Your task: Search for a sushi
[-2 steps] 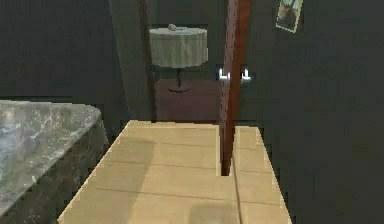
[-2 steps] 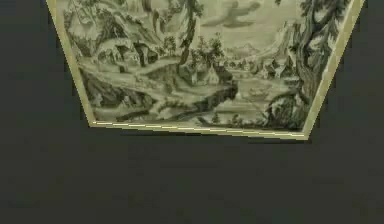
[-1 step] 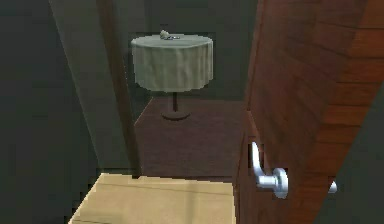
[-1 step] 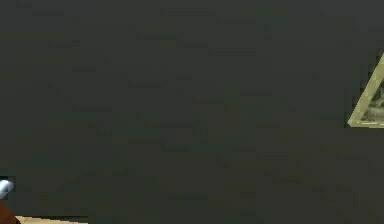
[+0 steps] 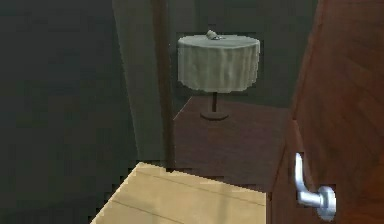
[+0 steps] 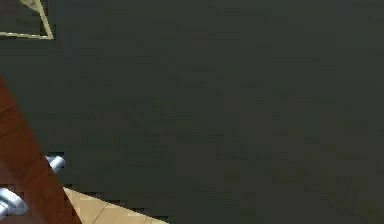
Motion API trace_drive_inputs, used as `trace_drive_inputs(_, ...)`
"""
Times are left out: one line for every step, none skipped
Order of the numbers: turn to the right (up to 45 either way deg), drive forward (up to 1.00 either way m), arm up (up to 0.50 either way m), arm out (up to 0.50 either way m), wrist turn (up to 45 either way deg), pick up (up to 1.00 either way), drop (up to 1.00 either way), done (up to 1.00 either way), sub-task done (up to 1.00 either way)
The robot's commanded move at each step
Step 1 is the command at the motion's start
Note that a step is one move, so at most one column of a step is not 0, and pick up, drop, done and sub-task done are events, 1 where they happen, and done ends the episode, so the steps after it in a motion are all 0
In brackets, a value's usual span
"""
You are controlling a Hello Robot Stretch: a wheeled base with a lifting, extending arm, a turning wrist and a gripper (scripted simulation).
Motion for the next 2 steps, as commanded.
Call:
trace_drive_inputs(0.0, 0.05, 0.0, 0.0, 0.0, 0.0, 0.0, 0.0, 0.0)
trace_drive_inputs(-39.0, 0.0, 0.0, 0.0, 0.0, 0.0, 0.0, 0.0, 0.0)
